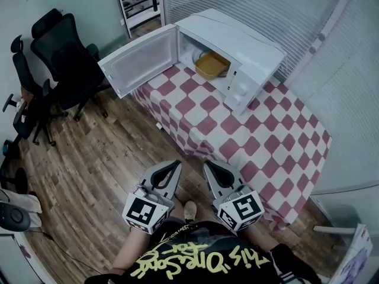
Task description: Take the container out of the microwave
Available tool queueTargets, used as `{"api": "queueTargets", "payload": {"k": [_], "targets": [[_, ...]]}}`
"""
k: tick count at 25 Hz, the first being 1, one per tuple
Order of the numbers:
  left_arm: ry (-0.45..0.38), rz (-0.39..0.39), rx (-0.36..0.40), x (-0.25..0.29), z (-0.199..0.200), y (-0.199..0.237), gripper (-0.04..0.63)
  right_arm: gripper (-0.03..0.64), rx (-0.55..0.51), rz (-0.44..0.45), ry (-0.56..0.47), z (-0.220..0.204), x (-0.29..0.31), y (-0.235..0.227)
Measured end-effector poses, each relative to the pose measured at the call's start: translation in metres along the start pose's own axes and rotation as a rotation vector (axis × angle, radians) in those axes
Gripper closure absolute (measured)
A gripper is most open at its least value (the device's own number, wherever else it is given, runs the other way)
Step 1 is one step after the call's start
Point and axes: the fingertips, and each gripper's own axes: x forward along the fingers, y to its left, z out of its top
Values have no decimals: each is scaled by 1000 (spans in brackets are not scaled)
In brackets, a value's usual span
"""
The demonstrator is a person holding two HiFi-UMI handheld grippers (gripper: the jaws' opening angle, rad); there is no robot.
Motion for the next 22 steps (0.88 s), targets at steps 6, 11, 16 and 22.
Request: {"api": "queueTargets", "payload": {"k": [6, 11, 16, 22], "targets": [[-1, -1, -8, 11, -2, 10, 588, 607, -9, -2, 1, 3, 12, -11], [-5, -12, -1, 26, 4, 28, 588, 607, -19, -26, -4, 11, 30, -24], [-8, -34, 9, 48, 9, 53, 588, 607, -23, -54, -5, 18, 54, -41], [-15, -74, 22, 78, 19, 79, 588, 607, -23, -96, -9, 26, 80, -64]]}}
